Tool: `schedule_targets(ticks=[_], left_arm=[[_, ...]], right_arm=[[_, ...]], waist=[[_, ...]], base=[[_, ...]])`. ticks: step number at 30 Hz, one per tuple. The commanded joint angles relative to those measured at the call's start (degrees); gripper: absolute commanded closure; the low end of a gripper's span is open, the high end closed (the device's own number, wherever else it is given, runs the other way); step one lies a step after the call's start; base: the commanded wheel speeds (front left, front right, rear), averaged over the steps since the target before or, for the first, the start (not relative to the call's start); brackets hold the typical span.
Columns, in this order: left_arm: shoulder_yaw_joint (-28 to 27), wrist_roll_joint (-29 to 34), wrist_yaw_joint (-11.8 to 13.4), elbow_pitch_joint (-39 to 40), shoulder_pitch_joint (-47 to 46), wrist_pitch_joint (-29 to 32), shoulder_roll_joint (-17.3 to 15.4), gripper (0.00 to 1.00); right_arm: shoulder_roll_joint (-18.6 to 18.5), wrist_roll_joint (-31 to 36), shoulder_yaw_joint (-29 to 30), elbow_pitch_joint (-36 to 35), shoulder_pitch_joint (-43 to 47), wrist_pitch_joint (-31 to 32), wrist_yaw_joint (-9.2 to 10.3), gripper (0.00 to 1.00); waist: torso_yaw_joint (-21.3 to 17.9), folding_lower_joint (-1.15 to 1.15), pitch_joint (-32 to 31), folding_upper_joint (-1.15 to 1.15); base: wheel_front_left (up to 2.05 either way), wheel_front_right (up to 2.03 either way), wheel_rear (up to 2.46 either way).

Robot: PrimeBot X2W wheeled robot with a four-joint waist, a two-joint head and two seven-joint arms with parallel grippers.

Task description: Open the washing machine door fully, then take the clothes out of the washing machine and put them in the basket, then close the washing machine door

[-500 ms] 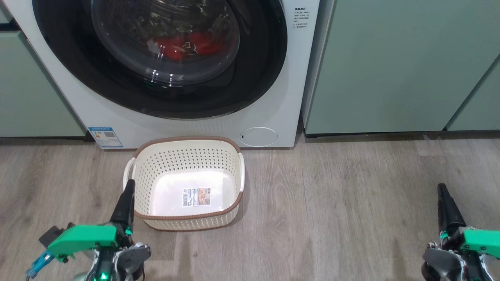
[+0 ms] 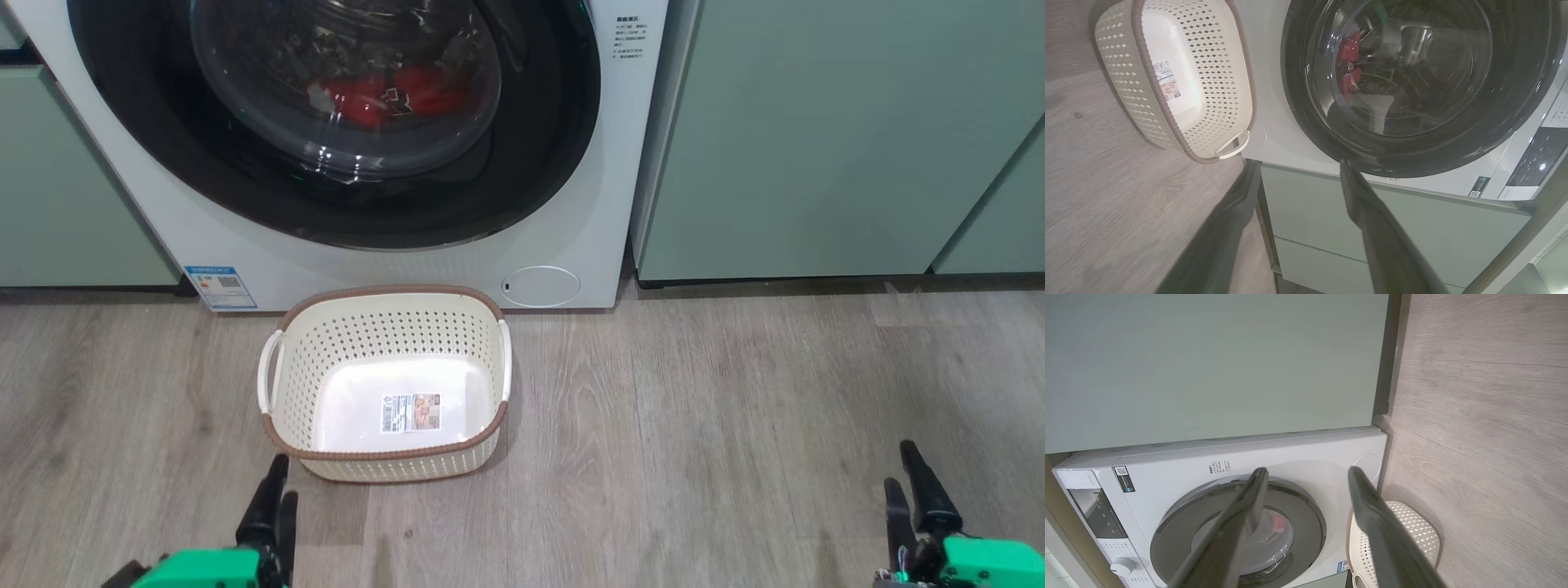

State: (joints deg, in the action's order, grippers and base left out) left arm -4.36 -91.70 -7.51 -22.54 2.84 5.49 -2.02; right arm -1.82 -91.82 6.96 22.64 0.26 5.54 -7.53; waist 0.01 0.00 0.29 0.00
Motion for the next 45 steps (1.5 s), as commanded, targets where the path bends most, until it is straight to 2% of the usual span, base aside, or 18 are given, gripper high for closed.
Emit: schedule_targets(ticks=[1, 12, 22, 45], left_arm=[[0.0, 0.8, 0.0, 2.1, -2.9, -0.4, -0.3, 0.0], [-0.3, 6.4, 0.0, 3.5, -3.8, -2.5, -0.3, 0.0], [-1.1, 14.9, 0.2, 5.7, -4.3, -4.2, -0.4, 0.0], [3.0, 37.2, 5.7, 10.3, -5.1, -7.9, -0.6, 0.0]], right_arm=[[-0.1, 0.3, -0.3, -2.1, -1.7, -0.5, 0.0, 0.0], [-0.2, 6.7, -1.5, -4.2, -2.3, -2.5, 0.01, 0.0], [-0.3, 15.9, -2.2, -7.0, -2.8, -4.2, 0.01, 0.0], [-0.5, 37.4, -4.3, -11.6, -3.6, -7.9, 0.02, 0.0]], waist=[[0.0, 0.0, 0.0, 0.0], [0.1, 0.0, 0.1, 0.0], [0.1, 0.0, 0.2, 0.0], [0.1, 0.0, 0.4, 0.0]], base=[[0.0, 0.0, 0.0], [0.0, 0.0, 0.0], [0.0, 0.0, 0.0], [0.0, 0.0, 0.0]])
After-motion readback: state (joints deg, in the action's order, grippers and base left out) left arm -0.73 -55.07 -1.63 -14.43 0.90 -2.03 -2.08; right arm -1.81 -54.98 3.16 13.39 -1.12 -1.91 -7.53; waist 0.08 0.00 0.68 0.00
